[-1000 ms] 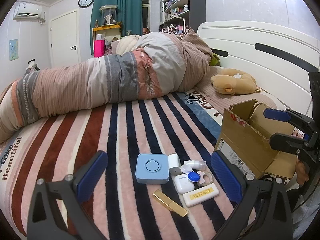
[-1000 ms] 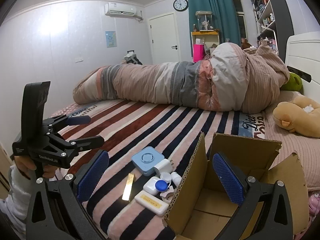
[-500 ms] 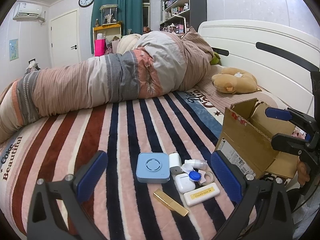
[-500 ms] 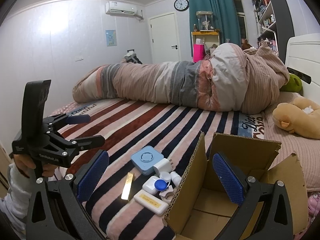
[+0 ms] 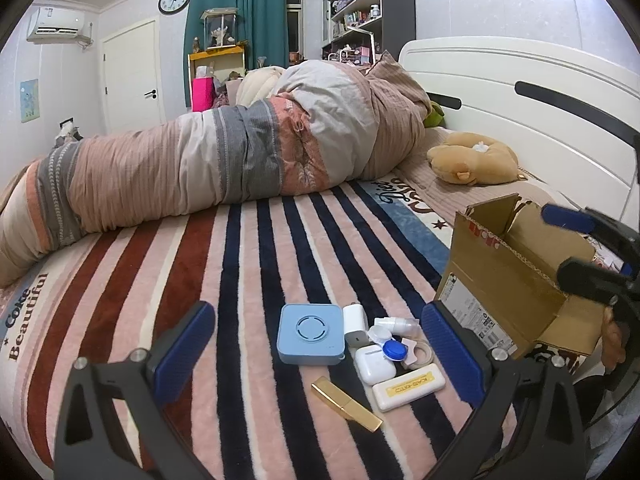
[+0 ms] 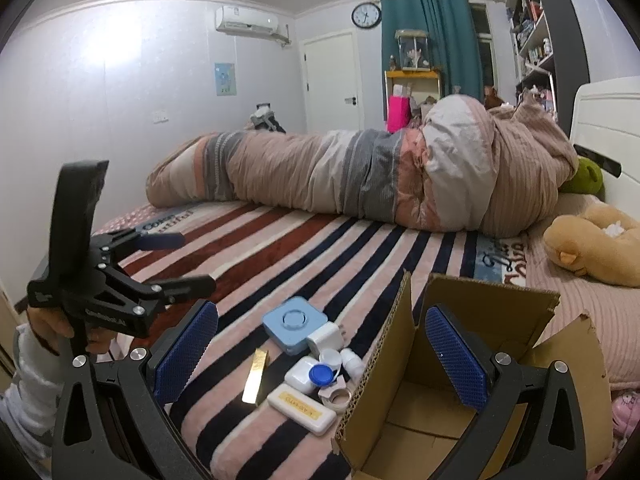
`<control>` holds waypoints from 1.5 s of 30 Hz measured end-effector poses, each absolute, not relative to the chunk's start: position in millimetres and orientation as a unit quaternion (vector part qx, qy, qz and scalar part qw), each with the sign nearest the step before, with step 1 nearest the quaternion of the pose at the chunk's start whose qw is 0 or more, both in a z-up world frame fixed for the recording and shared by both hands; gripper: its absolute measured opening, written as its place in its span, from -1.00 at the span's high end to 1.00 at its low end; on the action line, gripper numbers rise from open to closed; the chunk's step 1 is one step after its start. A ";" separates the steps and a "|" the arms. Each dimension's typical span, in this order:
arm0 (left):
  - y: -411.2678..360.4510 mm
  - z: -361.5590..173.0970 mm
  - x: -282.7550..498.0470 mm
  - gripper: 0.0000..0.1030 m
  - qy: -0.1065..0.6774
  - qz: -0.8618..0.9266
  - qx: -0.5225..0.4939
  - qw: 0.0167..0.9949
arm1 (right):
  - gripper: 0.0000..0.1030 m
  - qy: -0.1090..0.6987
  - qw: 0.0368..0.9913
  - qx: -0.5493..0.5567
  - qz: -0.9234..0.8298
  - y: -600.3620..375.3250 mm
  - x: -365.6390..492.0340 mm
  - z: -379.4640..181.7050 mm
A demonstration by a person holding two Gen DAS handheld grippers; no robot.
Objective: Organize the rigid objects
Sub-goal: 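Grasp the light blue square case with the right tool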
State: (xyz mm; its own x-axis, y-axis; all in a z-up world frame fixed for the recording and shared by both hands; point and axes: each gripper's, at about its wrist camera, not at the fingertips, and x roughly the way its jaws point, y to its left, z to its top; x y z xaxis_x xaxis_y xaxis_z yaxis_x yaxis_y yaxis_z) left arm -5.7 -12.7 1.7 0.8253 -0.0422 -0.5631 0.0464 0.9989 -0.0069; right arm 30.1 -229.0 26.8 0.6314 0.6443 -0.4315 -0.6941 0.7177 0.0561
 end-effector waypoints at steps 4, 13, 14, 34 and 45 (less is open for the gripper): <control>0.4 1.7 -2.4 -0.99 0.298 -0.020 -0.006 0.954 | -0.74 0.198 0.904 -0.049 0.377 -222.9 23.2 37.7; 70.4 -12.5 7.4 -0.99 0.316 0.137 0.034 0.938 | 0.13 0.276 0.881 -0.095 0.372 -130.9 35.3 3.8; 78.8 -17.6 9.2 -0.99 0.327 0.140 0.036 0.934 | 0.13 0.312 0.867 -0.089 0.377 -115.4 47.6 -14.3; 114.8 -35.5 18.1 -0.99 0.353 0.084 -0.037 0.931 | -0.53 0.492 0.826 -0.059 0.267 -54.4 156.4 -122.3; 111.4 -49.7 61.1 -0.99 0.388 -0.112 -0.090 0.910 | -0.59 0.497 0.822 -0.018 0.276 -43.5 178.1 -136.4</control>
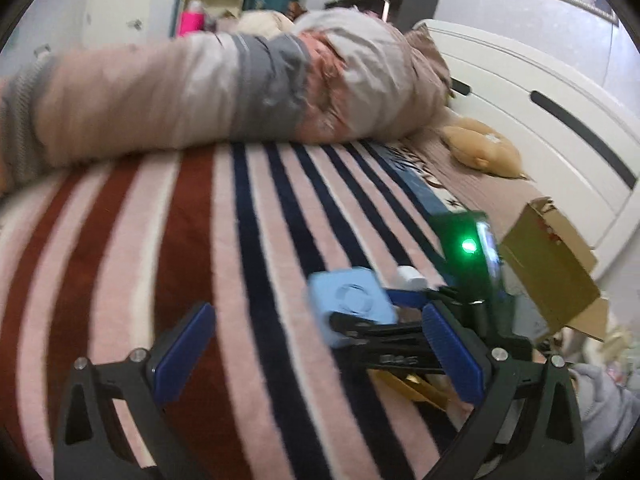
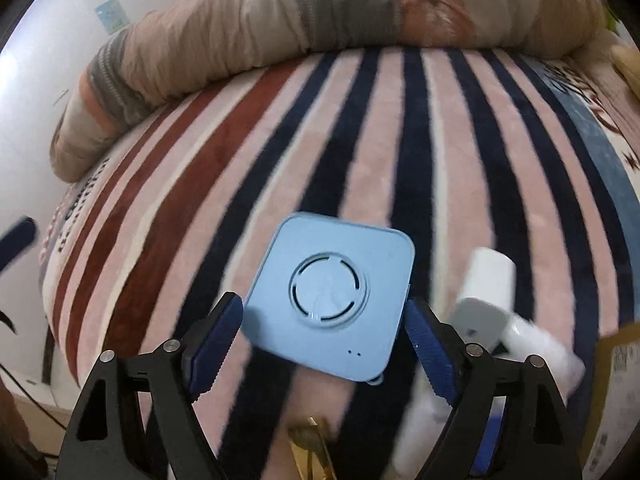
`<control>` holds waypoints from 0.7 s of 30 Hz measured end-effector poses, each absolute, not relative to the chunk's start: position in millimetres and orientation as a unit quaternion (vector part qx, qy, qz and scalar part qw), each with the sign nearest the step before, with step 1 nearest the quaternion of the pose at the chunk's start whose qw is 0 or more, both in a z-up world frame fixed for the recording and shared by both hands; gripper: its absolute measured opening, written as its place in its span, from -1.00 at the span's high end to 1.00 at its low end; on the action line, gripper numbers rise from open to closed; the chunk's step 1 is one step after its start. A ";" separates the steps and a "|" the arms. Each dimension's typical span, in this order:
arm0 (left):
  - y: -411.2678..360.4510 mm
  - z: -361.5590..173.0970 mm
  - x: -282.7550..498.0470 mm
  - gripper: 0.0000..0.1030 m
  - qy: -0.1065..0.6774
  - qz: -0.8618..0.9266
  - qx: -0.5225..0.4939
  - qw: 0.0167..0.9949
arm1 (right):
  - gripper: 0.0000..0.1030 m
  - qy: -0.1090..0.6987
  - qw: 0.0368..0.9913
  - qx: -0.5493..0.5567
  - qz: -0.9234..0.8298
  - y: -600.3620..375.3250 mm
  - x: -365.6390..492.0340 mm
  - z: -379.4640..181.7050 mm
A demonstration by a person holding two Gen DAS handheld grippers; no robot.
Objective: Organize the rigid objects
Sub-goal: 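Grasp the light blue square case with the right tool, then carry the blue case over the cardboard box and open the right tool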
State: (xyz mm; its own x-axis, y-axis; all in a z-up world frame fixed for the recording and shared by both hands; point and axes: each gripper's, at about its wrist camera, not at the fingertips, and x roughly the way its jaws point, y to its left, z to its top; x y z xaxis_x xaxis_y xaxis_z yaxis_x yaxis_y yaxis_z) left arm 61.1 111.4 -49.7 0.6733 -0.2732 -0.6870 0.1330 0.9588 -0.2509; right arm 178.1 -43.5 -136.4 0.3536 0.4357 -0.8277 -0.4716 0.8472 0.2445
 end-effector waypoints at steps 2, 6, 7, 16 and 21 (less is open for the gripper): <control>113.7 -58.6 71.1 -0.99 0.394 -0.135 -0.096 0.904 | -0.63 0.497 0.820 -0.046 0.281 -26.8 179.4 -140.0; 130.8 -82.2 86.6 -0.99 0.416 -0.131 -0.140 0.889 | -0.63 0.494 0.820 -0.086 0.275 -9.3 179.7 -146.2; 135.1 -87.4 90.4 -0.99 0.419 -0.138 -0.159 0.883 | -0.61 0.494 0.820 -0.097 0.273 -5.8 178.7 -148.1; 142.5 -89.6 94.6 -0.98 0.401 -0.191 -0.213 0.871 | -0.58 0.397 0.843 -0.140 0.335 -22.6 139.5 -100.8; 123.5 -60.3 81.3 -0.79 0.352 -0.281 -0.236 0.861 | -0.58 0.330 0.848 -0.082 0.406 -46.1 103.7 -45.6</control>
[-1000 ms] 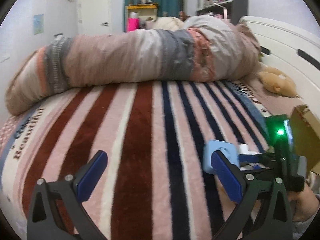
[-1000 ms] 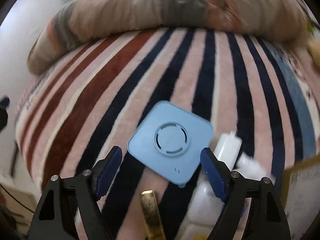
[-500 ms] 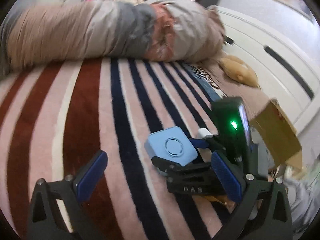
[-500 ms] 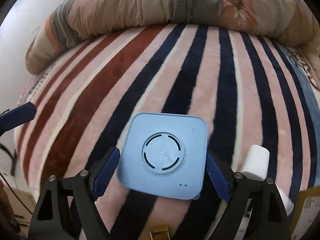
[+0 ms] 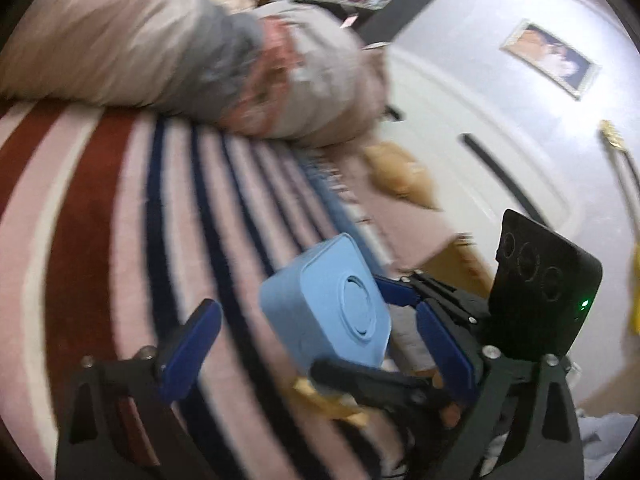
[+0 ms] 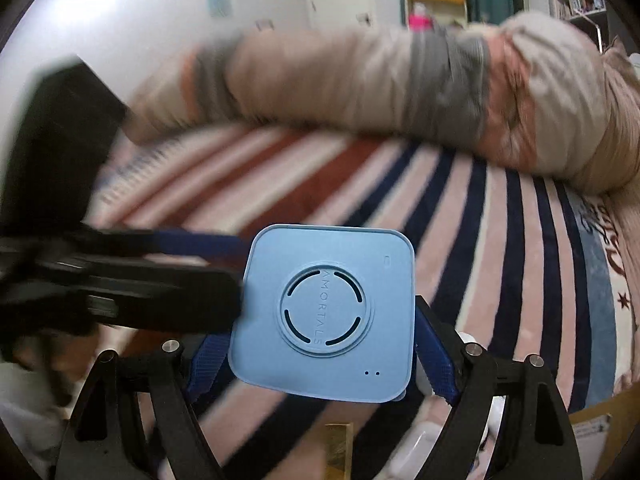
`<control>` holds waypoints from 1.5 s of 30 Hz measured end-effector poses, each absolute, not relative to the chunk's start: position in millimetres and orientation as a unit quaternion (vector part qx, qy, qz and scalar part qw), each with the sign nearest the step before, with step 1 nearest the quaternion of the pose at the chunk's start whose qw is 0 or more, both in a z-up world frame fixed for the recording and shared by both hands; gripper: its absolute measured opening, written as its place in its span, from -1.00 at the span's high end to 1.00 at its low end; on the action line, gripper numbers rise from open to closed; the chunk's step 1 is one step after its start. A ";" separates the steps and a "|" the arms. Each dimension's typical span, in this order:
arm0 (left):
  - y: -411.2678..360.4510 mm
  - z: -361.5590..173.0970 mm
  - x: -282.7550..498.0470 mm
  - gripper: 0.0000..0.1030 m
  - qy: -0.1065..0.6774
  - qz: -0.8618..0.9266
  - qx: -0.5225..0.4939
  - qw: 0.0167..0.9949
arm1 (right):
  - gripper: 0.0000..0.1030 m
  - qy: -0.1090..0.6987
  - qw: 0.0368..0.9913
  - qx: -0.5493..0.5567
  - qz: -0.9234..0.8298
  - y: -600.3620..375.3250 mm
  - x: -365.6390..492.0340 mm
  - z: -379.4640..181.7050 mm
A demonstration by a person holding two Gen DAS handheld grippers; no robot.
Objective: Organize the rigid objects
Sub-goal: 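Carry the blue case over the cardboard box and open the right tool, then grasp the gold bar-shaped item with the right tool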
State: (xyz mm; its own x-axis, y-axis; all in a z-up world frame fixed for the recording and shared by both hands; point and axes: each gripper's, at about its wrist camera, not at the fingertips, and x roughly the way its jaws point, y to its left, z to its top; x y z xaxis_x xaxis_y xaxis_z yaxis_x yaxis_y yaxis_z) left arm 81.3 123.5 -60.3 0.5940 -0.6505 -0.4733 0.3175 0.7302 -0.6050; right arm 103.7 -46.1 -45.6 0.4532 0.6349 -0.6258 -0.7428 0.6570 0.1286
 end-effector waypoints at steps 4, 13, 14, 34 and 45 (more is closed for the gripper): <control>93.0 -22.0 64.5 -0.22 0.309 -0.346 -0.219 0.858 | -0.58 0.282 0.853 -0.071 0.434 -57.4 79.2 -6.2; -17.5 49.2 56.8 0.39 0.295 -0.391 -0.140 0.861 | -0.56 0.263 0.877 -0.060 0.398 -161.6 45.5 48.5; -33.4 54.3 58.5 0.40 0.301 -0.393 -0.124 0.860 | -0.56 0.266 0.879 -0.058 0.392 -172.2 45.4 50.6; -189.6 46.8 109.0 -0.52 0.422 -0.328 0.023 0.845 | -0.87 0.388 0.880 -0.070 0.265 -313.4 80.2 26.8; -32.5 50.9 60.3 -0.62 0.363 -0.183 0.023 0.913 | -0.87 0.294 0.875 -0.107 0.370 -212.8 27.2 60.7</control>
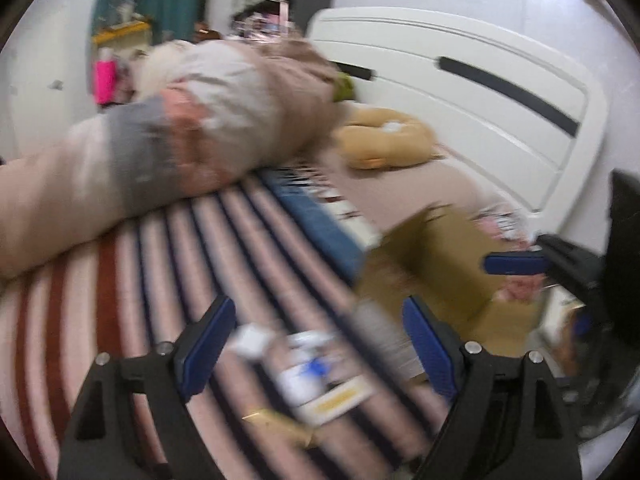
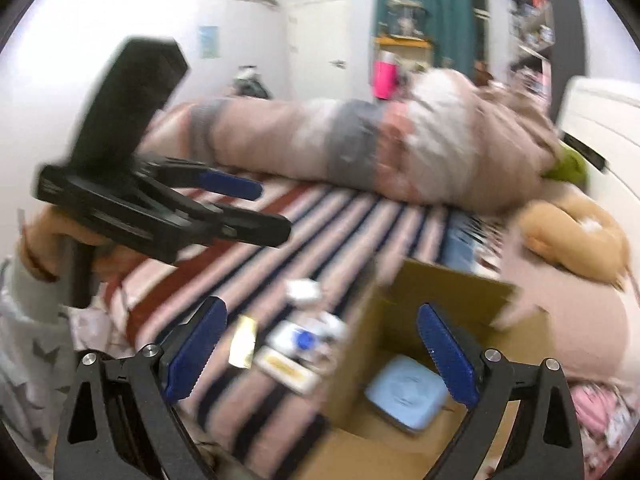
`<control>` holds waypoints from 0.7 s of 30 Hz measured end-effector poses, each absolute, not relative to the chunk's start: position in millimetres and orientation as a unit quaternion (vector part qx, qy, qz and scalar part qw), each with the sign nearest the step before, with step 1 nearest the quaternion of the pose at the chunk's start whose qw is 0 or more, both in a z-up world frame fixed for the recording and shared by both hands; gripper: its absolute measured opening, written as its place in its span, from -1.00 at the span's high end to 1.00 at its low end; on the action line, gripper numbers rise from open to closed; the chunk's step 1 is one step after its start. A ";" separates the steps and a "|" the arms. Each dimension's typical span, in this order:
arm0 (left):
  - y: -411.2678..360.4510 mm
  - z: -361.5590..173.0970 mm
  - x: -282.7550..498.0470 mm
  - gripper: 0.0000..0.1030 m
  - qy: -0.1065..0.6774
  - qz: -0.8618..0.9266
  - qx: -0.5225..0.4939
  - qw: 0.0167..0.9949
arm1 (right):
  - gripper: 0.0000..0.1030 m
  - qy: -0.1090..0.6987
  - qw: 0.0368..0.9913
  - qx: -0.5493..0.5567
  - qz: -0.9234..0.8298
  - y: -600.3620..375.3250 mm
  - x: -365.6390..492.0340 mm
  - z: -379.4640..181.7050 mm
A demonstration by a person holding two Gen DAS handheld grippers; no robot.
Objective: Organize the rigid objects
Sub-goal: 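Grasp the gold bar-shaped item with the right tool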
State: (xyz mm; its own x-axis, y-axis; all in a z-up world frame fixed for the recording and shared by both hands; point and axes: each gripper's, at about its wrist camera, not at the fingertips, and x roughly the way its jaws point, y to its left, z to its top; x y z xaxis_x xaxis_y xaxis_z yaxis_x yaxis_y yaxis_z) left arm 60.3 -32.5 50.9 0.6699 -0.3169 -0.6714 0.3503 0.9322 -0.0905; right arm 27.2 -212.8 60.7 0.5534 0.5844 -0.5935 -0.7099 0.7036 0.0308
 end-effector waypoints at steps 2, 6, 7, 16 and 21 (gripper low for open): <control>-3.7 37.4 51.9 -0.63 0.358 -0.156 0.028 0.920 | -0.71 0.293 0.864 -0.103 0.397 -187.1 18.5 53.9; 38.9 -3.5 44.9 -0.62 0.353 -0.143 0.017 0.924 | -0.21 0.326 0.819 -0.142 0.449 -127.1 1.6 6.8; 44.4 -14.7 46.1 -0.62 0.354 -0.144 0.012 0.924 | -0.17 0.348 0.808 -0.144 0.453 -116.0 2.9 -10.9; 54.6 -77.1 83.4 -0.62 0.381 -0.162 0.013 0.910 | 0.44 0.454 0.793 -0.170 0.369 -82.1 56.3 -125.3; 48.7 -102.9 113.1 -0.62 0.409 -0.171 0.023 0.896 | 0.74 0.447 0.804 -0.161 0.357 -90.4 52.6 -125.7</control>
State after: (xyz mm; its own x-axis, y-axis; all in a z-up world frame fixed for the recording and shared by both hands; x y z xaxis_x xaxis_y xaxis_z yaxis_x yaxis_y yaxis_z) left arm 113.1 48.7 -102.9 0.6073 -0.2879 -0.7405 0.3253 0.9404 -0.0989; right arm 52.6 -90.4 -125.7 0.3449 0.4315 -0.8336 -0.7184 0.6929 0.0614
